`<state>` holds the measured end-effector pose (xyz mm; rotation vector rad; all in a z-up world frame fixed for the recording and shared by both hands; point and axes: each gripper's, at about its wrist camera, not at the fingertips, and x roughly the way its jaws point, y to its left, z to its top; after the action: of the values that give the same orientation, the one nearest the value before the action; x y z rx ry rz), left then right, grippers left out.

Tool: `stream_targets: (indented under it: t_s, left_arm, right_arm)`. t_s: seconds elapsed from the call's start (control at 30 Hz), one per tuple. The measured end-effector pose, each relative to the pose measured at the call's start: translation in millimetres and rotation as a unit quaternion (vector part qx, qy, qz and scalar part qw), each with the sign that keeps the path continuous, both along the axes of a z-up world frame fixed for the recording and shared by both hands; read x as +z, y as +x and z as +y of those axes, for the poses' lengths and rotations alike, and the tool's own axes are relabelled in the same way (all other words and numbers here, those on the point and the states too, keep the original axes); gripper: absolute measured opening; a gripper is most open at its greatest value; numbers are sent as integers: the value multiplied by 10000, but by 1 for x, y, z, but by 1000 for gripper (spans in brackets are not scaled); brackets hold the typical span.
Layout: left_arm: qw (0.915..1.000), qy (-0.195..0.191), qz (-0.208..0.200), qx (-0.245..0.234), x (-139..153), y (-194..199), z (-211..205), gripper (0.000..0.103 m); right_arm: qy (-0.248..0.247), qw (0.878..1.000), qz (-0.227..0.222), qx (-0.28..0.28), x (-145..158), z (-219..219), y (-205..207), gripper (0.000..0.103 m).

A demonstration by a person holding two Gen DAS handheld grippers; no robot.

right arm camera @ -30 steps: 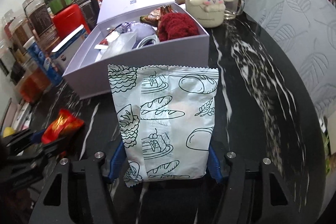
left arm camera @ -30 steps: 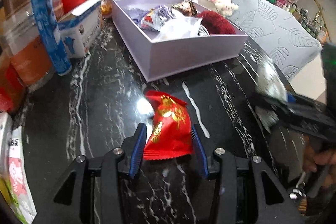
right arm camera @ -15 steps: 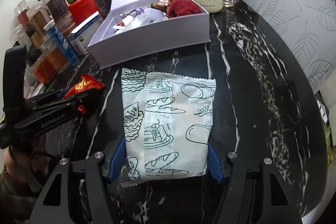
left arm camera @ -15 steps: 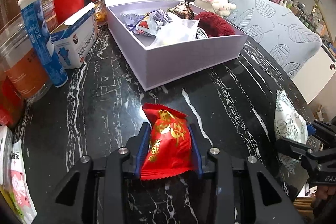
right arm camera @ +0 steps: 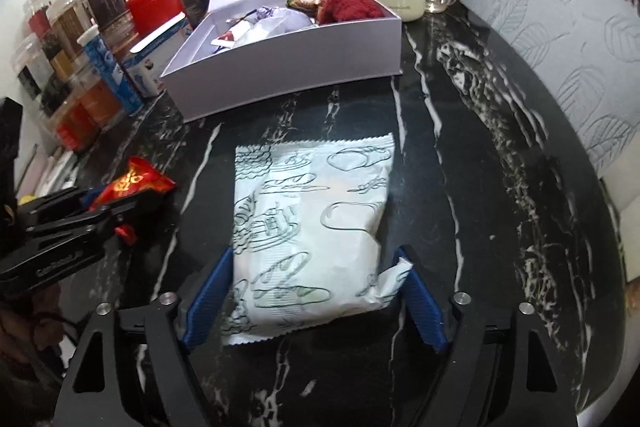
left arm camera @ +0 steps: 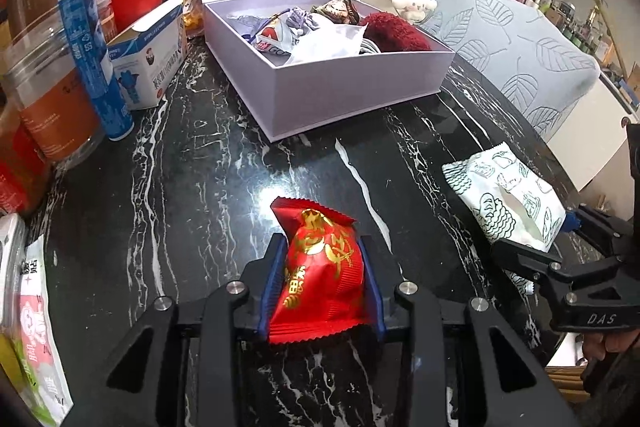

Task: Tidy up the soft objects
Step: 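Lift the red packet with the left tool while the right tool lifts the printed pouch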

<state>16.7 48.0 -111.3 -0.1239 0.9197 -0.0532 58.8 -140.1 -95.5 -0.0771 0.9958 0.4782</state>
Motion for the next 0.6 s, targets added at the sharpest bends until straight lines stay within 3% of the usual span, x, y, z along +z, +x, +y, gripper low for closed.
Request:
stream_targets:
  t_s: [0.2, 0.27, 0.6]
  left_arm:
    - [10000, -12, -76, 29, -1, 1, 1, 35]
    - [9999, -25, -96, 60, -1, 1, 1, 35]
    - [9998, -183, -30, 67, 0, -1, 2, 35]
  right_arm:
    - [-185, 9997, -156, 25, -3, 4, 0, 83]
    - [-115, 9997, -209, 2, -2, 2, 0, 65]
    - [61, 9997, -225, -7, -1, -1, -1, 59]
